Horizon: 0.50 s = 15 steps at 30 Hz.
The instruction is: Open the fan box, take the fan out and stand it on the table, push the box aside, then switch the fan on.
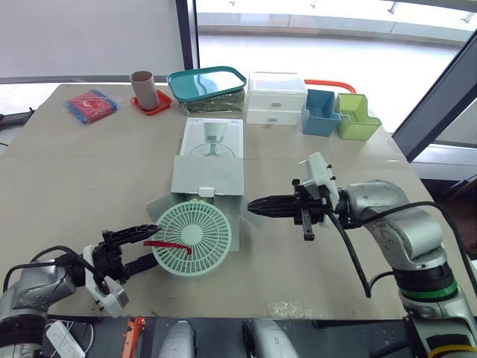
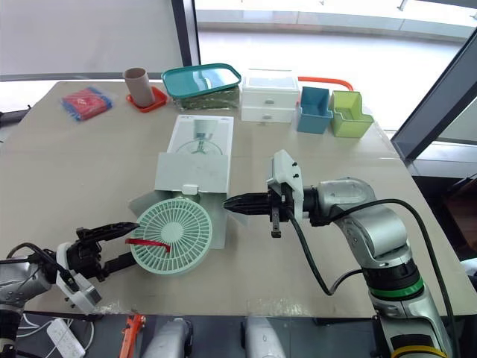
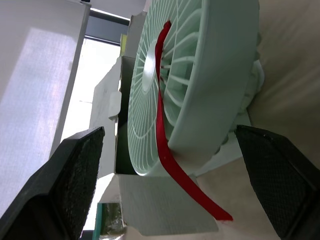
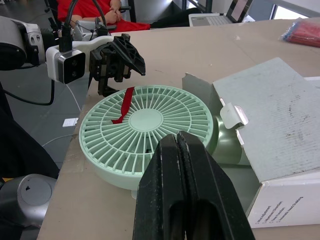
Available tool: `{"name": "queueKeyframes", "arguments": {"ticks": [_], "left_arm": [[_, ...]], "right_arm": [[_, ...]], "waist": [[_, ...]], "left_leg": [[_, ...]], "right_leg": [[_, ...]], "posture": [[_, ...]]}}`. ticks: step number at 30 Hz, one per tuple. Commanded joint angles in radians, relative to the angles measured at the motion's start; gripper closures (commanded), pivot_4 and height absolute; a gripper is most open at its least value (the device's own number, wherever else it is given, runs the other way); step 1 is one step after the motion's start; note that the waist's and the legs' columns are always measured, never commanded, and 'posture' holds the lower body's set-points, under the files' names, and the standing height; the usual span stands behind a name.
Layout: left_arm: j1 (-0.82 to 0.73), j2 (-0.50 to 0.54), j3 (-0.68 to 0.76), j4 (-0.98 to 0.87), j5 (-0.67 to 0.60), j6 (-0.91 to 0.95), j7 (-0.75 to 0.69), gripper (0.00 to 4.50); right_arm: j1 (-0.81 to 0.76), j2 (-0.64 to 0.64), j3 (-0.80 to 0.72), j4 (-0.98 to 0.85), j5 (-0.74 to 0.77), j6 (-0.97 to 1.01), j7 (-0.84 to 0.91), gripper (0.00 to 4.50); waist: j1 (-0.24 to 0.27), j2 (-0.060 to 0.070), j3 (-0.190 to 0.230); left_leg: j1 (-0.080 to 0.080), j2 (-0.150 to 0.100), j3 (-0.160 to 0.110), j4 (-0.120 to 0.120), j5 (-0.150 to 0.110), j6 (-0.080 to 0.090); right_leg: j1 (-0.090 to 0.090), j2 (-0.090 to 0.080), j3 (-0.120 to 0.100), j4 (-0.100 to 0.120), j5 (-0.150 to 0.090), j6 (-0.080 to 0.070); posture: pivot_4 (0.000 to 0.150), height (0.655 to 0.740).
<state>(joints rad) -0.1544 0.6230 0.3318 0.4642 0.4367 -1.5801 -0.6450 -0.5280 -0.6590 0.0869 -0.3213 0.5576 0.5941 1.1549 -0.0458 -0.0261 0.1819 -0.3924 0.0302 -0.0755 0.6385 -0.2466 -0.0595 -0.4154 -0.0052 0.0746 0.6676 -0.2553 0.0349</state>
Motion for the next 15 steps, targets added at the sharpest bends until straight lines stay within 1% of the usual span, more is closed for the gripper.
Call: {"name": "queueKeyframes", "arguments": {"ticks": [1, 3, 4, 5, 6, 7, 8, 10, 12, 15], "left_arm": [[-0.023, -0.005, 0.023, 0.000, 0.074, -0.017, 0.072, 0.07], [-0.033, -0.013, 0.020, 0.004, 0.113, -0.022, 0.097, 0.07], [-0.037, -0.018, 0.018, 0.006, 0.129, -0.020, 0.110, 0.57], [-0.039, -0.020, 0.017, 0.007, 0.145, -0.018, 0.124, 0.70], [-0.041, -0.024, 0.014, 0.007, 0.161, -0.012, 0.137, 1.13], [-0.041, -0.022, 0.011, 0.010, 0.181, -0.007, 0.155, 1.44], [-0.043, -0.024, 0.014, 0.008, 0.204, -0.010, 0.168, 2.00], [-0.044, -0.023, 0.016, 0.010, 0.228, -0.013, 0.184, 2.47], [-0.042, -0.019, 0.011, 0.006, 0.251, -0.006, 0.209, 2.69], [-0.033, -0.010, 0.005, -0.003, 0.285, 0.002, 0.250, 2.70]], "right_arm": [[0.008, -0.021, -0.012, -0.048, 0.026, 0.000, 0.010, 4.50], [0.008, -0.022, -0.007, -0.050, 0.021, -0.001, 0.003, 4.50], [0.008, -0.020, -0.005, -0.049, 0.018, -0.001, -0.003, 4.50], [0.008, -0.020, -0.003, -0.049, 0.016, -0.002, -0.006, 4.50], [0.008, -0.020, -0.004, -0.048, 0.015, -0.003, -0.008, 4.50], [0.008, -0.020, -0.004, -0.047, 0.016, -0.003, -0.009, 4.50], [0.009, -0.022, -0.005, -0.046, 0.015, -0.004, -0.009, 4.50], [0.009, -0.022, -0.007, -0.047, 0.016, -0.005, -0.010, 4.50], [0.010, -0.020, -0.005, -0.046, 0.012, -0.007, -0.012, 4.50], [0.009, -0.018, 0.000, -0.043, 0.006, -0.009, -0.018, 4.50]], "waist": [[0.000, 0.000, 0.000], [-0.001, 0.000, 0.000], [-0.001, 0.000, 0.000], [-0.001, 0.000, 0.000], [0.000, 0.000, 0.000], [-0.001, 0.000, 0.000], [-0.001, 0.000, 0.000], [0.000, 0.000, 0.000], [0.000, 0.000, 0.000], [0.000, 0.000, 0.000]], "left_leg": [[0.000, 0.000, 0.000, 0.000, 0.000, 0.000], [0.000, 0.000, 0.000, 0.000, 0.000, 0.000], [0.000, 0.000, 0.000, 0.000, 0.000, 0.000], [0.001, 0.000, 0.000, 0.001, 0.000, 0.000], [0.001, 0.000, 0.000, 0.001, 0.000, 0.000], [0.001, 0.000, 0.000, 0.001, 0.000, 0.000], [0.001, 0.000, 0.000, 0.001, 0.000, 0.000], [0.001, 0.000, 0.000, 0.001, 0.000, 0.000], [0.001, 0.000, -0.001, 0.002, 0.000, 0.000], [0.005, 0.000, -0.001, 0.002, 0.000, 0.000]], "right_leg": [[0.000, 0.000, 0.000, 0.000, 0.000, 0.000], [0.000, 0.000, 0.000, 0.000, 0.000, 0.000], [0.000, 0.000, 0.000, 0.000, 0.000, 0.000], [0.000, 0.000, 0.000, 0.000, 0.000, 0.000], [0.001, 0.000, 0.000, 0.001, 0.001, 0.000], [0.001, 0.000, 0.000, 0.001, 0.001, 0.000], [0.001, 0.000, 0.000, 0.001, 0.001, 0.001], [0.001, 0.000, 0.000, 0.001, 0.001, 0.001], [0.002, 0.000, 0.000, 0.001, 0.001, 0.001], [0.006, 0.000, -0.001, 0.000, 0.001, 0.001]], "posture": [[0.150, 0.7400], [0.150, 0.7400], [0.150, 0.7400], [0.150, 0.7400], [0.150, 0.7400], [0.150, 0.7400], [0.150, 0.7400], [0.150, 0.7400], [0.150, 0.7400], [0.150, 0.7400]]}}
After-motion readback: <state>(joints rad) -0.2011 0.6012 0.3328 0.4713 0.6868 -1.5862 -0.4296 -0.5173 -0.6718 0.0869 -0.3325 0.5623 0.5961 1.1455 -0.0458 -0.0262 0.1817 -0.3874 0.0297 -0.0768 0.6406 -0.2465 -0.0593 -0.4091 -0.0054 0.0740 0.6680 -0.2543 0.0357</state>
